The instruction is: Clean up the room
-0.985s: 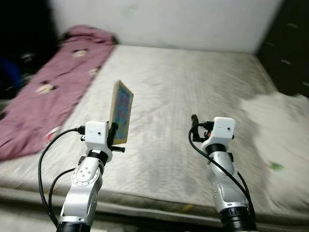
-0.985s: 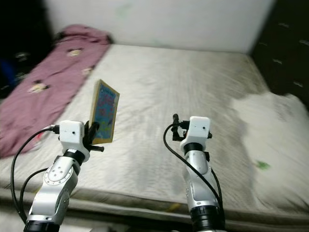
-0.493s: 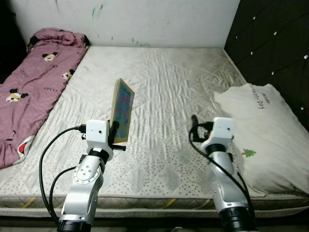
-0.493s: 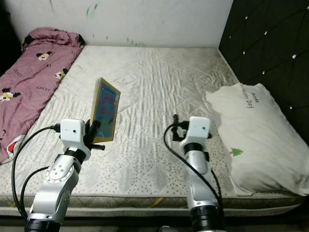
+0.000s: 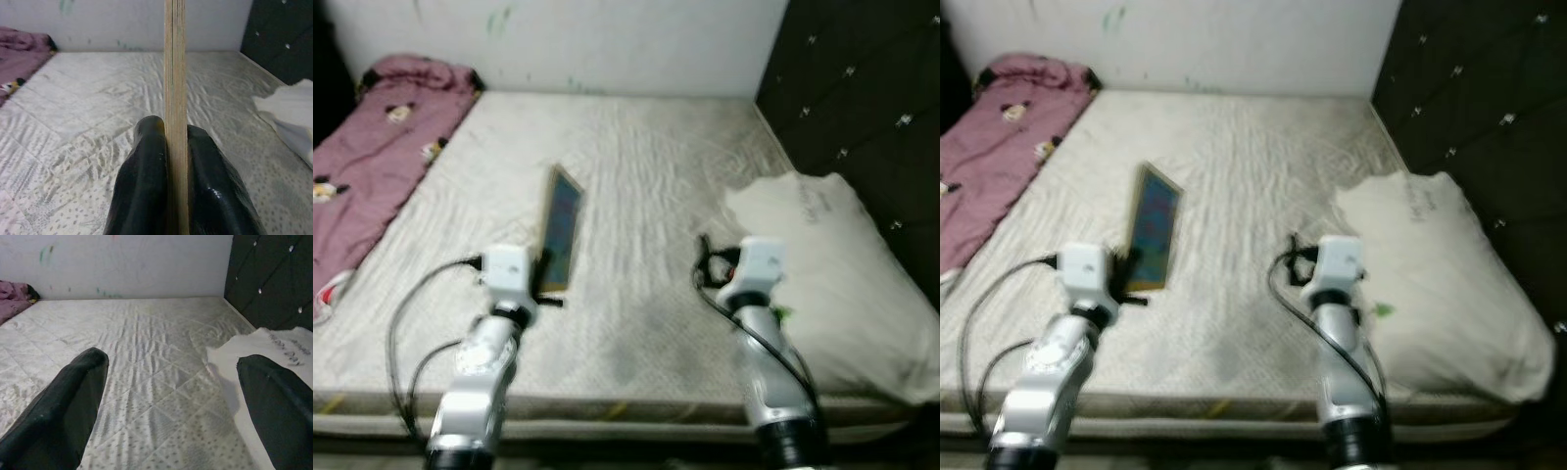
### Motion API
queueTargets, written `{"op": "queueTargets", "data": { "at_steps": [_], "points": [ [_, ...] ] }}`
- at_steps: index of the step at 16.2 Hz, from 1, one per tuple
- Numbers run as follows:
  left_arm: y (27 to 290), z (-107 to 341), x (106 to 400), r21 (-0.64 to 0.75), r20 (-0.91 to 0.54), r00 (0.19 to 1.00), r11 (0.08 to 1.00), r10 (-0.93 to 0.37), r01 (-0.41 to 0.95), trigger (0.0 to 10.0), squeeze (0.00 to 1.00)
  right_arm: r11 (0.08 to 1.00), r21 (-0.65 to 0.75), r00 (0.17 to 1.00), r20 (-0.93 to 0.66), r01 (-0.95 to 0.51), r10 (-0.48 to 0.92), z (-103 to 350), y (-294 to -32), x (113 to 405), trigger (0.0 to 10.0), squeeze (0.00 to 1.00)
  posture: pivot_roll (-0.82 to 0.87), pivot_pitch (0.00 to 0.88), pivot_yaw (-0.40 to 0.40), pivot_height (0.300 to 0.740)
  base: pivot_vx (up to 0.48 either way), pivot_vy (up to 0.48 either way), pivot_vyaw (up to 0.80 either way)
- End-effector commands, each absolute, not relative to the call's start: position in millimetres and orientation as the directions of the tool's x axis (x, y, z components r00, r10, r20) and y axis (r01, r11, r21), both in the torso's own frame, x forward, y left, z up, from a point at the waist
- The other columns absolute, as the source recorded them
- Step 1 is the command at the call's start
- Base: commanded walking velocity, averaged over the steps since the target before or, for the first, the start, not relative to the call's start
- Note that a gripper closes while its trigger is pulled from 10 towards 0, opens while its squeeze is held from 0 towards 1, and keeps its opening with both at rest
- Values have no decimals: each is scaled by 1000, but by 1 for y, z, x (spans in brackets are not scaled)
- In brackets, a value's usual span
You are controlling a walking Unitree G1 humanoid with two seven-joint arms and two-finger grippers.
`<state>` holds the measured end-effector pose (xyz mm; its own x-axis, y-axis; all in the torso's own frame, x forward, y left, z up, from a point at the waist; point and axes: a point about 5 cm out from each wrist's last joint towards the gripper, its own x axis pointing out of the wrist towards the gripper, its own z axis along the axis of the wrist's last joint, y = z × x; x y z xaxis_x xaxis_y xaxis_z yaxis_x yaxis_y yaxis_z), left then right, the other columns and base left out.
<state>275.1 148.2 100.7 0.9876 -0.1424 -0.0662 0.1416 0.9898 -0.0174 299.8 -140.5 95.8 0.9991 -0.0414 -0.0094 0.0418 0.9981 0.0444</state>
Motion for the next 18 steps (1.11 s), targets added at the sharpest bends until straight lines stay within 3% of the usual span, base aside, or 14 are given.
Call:
{"op": "queueTargets", "data": {
  "at_steps": [1,7,12,18],
  "points": [
    [140,109,278,-32,-26,985,985,-170,169,10000,0,998,33,998,-17,62,-61,95,-149,300,10000,0,2,0,2,740,0,-326,0],
    [139,109,279,-35,-25,985,984,-173,172,10000,0,998,25,998,-16,60,-59,96,-149,301,10000,0,0,0,-1,740,0,-232,0],
    [141,113,280,-47,1,988,987,-154,154,10000,0,998,27,998,-20,62,-62,95,-150,302,10000,0,3,0,-2,740,0,0,0],
    [143,120,283,-23,52,980,981,-193,194,10000,0,998,26,998,-20,63,-63,95,-150,303,10000,0,3,0,-1,740,0,0,-721]
  ]
}}
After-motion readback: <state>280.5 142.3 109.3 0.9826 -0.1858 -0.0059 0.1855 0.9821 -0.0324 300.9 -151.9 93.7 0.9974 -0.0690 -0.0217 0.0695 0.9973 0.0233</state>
